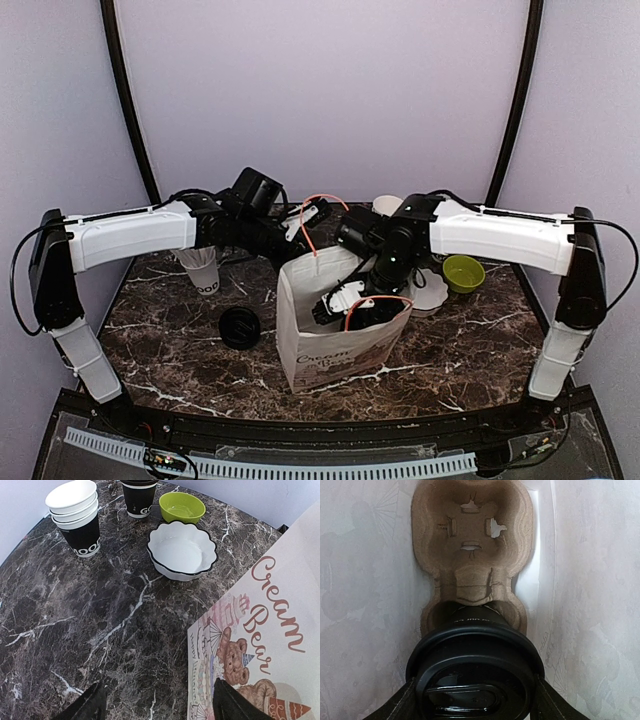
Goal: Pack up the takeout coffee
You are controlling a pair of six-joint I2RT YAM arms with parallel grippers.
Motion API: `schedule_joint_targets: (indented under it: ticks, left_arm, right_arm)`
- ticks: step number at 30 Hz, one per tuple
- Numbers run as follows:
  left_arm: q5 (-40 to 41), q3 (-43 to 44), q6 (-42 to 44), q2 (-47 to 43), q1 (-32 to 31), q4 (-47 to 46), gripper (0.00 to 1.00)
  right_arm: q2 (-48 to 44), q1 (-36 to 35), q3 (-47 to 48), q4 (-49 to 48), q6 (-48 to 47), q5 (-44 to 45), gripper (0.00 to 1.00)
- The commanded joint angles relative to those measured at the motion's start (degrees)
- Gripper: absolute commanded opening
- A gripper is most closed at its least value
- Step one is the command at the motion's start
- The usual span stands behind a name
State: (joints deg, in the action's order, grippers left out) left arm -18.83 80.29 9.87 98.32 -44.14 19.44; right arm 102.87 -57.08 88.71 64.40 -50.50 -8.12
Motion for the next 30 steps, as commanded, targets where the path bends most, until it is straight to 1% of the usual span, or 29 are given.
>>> schedule_joint_targets:
  ticks: [1, 3, 5, 7, 9, 13, 17, 25, 30]
  left_arm:
    - [-0.3, 0.4, 0.5, -2.8, 0.4, 0.6, 0.76]
    - [-0.2, 0.4, 0.6, -3.0, 0.5, 0.6, 0.76]
    - [0.0, 0.3, 0.6, -3.0, 0.5, 0.6, 0.76]
    - [0.1, 0.4, 0.7, -3.1, 0.6, 0.6, 0.76]
    - [0.1, 0.5, 0.7, -2.9, 0.8, 0.7, 0.76]
    - [0.3, 0.7, 0.8, -2.6, 0.9, 1.1, 0.76]
    - [0.8, 0.9, 0.9, -2.7, 1.0, 1.3, 0.76]
    - [6.2, 2.7, 2.0, -5.0, 2.2, 4.0, 0.81]
    - [8.0, 4.4, 2.3, -7.7, 3.1, 6.2, 0.84]
  right_arm:
    - [7.4, 0.4, 0.2, 10.0, 1.1, -5.0, 0.51]
    - [7.8, 0.0, 1.2, 9.3, 3.7, -2.1, 0.53]
    - [8.6, -0.9, 1.8, 8.7, 7.4, 2.8, 0.53]
    - [8.9, -2.1, 1.9, 9.4, 8.4, 6.1, 0.53]
    - [8.5, -3.4, 2.6, 10.2, 8.7, 7.5, 0.53]
    - [8.2, -4.7, 4.1, 11.6, 8.5, 7.3, 0.54]
    - [7.6, -3.7, 5.2, 12.4, 7.4, 6.7, 0.59]
    - [6.5, -3.3, 11.5, 16.8, 6.0, 2.2, 0.73]
    - [5.5, -3.3, 13.2, 16.9, 6.6, 1.5, 0.84]
